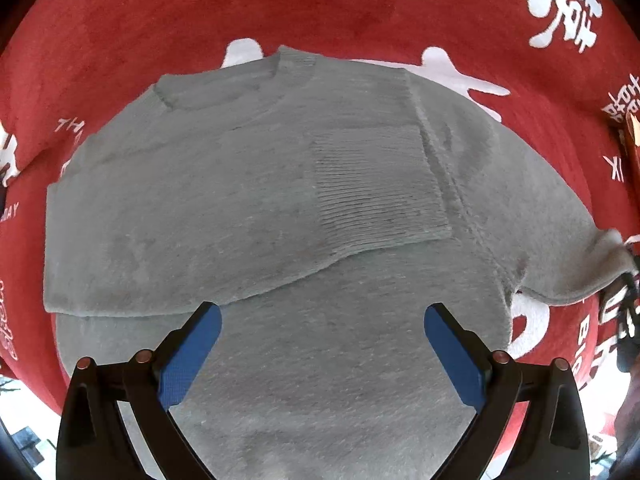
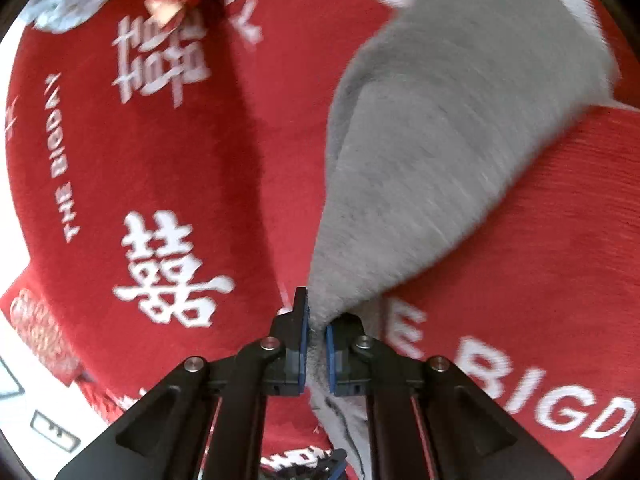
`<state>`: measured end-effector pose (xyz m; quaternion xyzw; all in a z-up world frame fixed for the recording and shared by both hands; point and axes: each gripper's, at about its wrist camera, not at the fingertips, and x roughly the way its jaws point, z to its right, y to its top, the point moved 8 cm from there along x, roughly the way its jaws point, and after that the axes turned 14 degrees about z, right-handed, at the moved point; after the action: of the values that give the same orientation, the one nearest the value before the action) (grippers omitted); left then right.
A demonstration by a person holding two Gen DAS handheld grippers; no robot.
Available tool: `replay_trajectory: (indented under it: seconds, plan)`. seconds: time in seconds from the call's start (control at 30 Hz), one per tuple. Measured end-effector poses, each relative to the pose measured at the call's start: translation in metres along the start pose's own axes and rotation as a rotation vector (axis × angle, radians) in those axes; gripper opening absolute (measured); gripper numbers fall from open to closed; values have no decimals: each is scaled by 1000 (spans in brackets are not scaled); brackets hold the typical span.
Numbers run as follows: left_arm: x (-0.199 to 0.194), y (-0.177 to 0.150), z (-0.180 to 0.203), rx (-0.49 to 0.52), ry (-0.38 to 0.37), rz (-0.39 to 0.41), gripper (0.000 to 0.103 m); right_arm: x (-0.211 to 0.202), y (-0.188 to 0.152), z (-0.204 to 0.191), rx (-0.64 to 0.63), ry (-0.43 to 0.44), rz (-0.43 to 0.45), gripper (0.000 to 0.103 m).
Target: Fold small clothes
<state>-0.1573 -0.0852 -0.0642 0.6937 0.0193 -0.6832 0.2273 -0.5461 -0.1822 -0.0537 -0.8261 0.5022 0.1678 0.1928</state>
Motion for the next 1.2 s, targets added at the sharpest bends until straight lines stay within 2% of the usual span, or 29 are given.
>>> replay_trajectory:
  seconds: [0.13, 0.23, 0.43, 0.6, 0.73, 0.83, 0.9, 0.97, 1.03, 1.13, 1.2]
  plan:
    - [-4, 2, -16, -2, 16, 20, 102, 11, -25, -43, -108, 98, -92, 8]
    - [-6, 3, -34, -17, 26, 38, 102, 24, -51, -70, -200, 134, -166, 8]
    - [-10, 0, -78, -42, 39, 68, 102, 56, -140, -118, -413, 192, -334, 8]
    - [-26, -3, -111, -95, 46, 120, 102, 85, -226, -130, -549, 204, -452, 8]
    - [-27, -10, -161, -115, 87, 135, 102, 114, -313, -110, -765, 108, -571, 8]
    - [-24, -17, -186, -134, 109, 137, 102, 131, -361, -74, -899, -19, -639, 8]
    - [-23, -22, -196, -147, 115, 128, 102, 139, -380, -51, -961, -103, -666, 8]
    - [-21, -29, -206, -168, 113, 115, 102, 146, -393, -27, -991, -185, -686, 12]
    - [-18, -33, -210, -182, 108, 108, 102, 151, -392, -6, -977, -273, -678, 12]
    - [-15, -34, -214, -189, 94, 107, 102, 148, -384, 3, -933, -308, -666, 16]
    - [-14, -31, -215, -188, 86, 110, 102, 142, -381, 3, -952, -305, -661, 35]
